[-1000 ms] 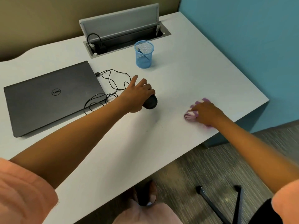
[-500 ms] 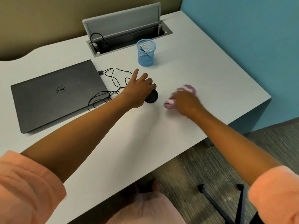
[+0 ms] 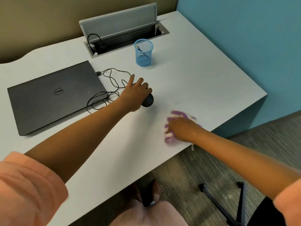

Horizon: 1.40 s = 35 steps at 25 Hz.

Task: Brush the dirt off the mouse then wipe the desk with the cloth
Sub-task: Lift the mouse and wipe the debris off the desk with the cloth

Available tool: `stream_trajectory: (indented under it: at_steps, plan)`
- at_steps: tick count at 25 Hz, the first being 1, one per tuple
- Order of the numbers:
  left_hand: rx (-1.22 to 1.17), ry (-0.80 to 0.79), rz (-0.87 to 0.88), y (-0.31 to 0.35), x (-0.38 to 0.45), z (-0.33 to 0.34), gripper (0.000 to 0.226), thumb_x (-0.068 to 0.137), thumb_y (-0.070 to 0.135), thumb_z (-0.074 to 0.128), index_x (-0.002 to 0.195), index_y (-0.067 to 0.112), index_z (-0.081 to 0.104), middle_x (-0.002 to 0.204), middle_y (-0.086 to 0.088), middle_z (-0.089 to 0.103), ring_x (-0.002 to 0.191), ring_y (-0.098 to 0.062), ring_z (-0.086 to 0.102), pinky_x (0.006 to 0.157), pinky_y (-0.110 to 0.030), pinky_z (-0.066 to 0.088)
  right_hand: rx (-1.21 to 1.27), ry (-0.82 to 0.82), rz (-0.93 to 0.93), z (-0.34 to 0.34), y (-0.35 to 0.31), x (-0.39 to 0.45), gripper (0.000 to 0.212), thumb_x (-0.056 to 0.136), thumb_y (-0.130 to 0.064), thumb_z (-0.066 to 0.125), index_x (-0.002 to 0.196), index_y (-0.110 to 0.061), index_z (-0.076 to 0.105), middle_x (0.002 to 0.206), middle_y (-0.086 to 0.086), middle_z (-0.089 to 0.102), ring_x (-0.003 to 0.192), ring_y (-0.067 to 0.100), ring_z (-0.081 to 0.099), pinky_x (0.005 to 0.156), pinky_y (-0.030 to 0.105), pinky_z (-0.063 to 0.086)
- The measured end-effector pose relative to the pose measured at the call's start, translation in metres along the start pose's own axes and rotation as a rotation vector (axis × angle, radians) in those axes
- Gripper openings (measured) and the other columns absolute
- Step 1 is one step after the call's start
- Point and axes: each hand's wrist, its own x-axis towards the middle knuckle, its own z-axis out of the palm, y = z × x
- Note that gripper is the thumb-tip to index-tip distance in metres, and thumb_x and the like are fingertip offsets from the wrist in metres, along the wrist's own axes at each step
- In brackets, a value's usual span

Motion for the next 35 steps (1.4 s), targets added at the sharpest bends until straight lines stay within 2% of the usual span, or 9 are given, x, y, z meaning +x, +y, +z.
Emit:
stream_trajectory:
  at_steps: [6,9,15,19,23,26,29,31,35]
  plan:
    - [-0.028,0.008,0.101,0.034,0.019,-0.002,0.057,0.084,0.009,0.058,0.138,0.019,0.046,0.136,-0.002,0.05,0.134,-0.031,0.034,0.116,-0.057,0.013,-0.141,-0.312,0.372,0.026,0.062,-0.075,0.025,0.087,-0.018,0.067,0.109,-0.007,0.063,0.105,0.006,0.068,0.08,0.018,0.057,0.077,0.026,0.05]
    - [-0.009,0.01,0.093,0.04,0.026,-0.001,0.056,0.084,0.01,0.06,0.137,0.019,0.048,0.134,-0.002,0.051,0.134,-0.031,0.035,0.116,-0.058,0.013,-0.021,-0.073,0.481,-0.004,0.085,-0.068,0.012,0.091,-0.018,0.061,0.097,-0.009,0.061,0.085,0.002,0.063,0.081,0.021,0.062,0.082,0.033,0.054]
    - [-0.016,-0.013,-0.038,0.029,0.029,0.006,0.054,0.082,0.011,0.06,0.135,0.017,0.049,0.132,-0.002,0.053,0.132,-0.031,0.037,0.116,-0.059,0.015,0.047,0.478,0.43,-0.076,0.053,0.025,0.037,0.091,-0.017,0.056,0.128,-0.02,0.057,0.135,0.007,0.048,0.124,0.037,0.05,0.102,0.049,0.042]
    - [0.003,-0.067,-0.035,0.021,0.034,0.01,0.056,0.083,0.011,0.06,0.137,0.019,0.047,0.135,0.0,0.052,0.133,-0.03,0.035,0.116,-0.058,0.014,-0.029,0.332,0.292,-0.066,0.037,0.067,0.047,0.096,-0.03,0.054,0.141,-0.021,0.044,0.15,0.007,0.038,0.134,0.033,0.041,0.111,0.048,0.034]
    - [-0.032,-0.079,0.01,0.026,0.046,0.013,0.058,0.085,0.009,0.058,0.141,0.02,0.043,0.138,0.0,0.048,0.138,-0.031,0.03,0.117,-0.057,0.011,-0.019,0.241,0.358,-0.016,0.072,0.031,0.033,0.092,-0.017,0.058,0.125,-0.013,0.055,0.125,0.005,0.058,0.111,0.027,0.061,0.092,0.037,0.051]
    - [-0.057,-0.089,0.067,0.04,0.06,0.011,0.06,0.087,0.008,0.056,0.143,0.021,0.042,0.141,0.0,0.046,0.141,-0.031,0.027,0.118,-0.057,0.008,-0.005,-0.122,0.429,0.011,0.108,-0.018,0.018,0.089,-0.02,0.061,0.1,-0.005,0.062,0.086,0.002,0.062,0.072,0.016,0.061,0.071,0.03,0.049]
    - [-0.066,-0.069,0.11,0.054,0.071,0.008,0.059,0.086,0.005,0.055,0.143,0.02,0.043,0.14,-0.001,0.047,0.139,-0.03,0.028,0.118,-0.056,0.007,-0.019,-0.424,0.538,0.033,0.131,-0.049,0.027,0.086,-0.018,0.062,0.108,-0.003,0.062,0.091,0.005,0.062,0.077,0.018,0.057,0.075,0.028,0.05]
    - [-0.067,-0.059,0.133,0.06,0.077,0.008,0.059,0.085,0.005,0.055,0.142,0.02,0.044,0.139,-0.001,0.048,0.139,-0.031,0.029,0.118,-0.056,0.007,0.055,-0.306,0.648,0.041,0.146,-0.054,0.021,0.087,-0.016,0.061,0.104,-0.004,0.065,0.086,0.003,0.062,0.08,0.019,0.059,0.082,0.031,0.053]
    - [-0.099,-0.07,0.145,0.062,0.08,0.01,0.06,0.085,0.007,0.058,0.141,0.021,0.045,0.139,0.0,0.048,0.139,-0.031,0.028,0.118,-0.056,0.007,0.117,0.012,0.743,0.008,0.172,-0.053,0.024,0.091,-0.027,0.056,0.079,-0.006,0.058,0.074,0.004,0.064,0.064,0.017,0.061,0.064,0.03,0.05]
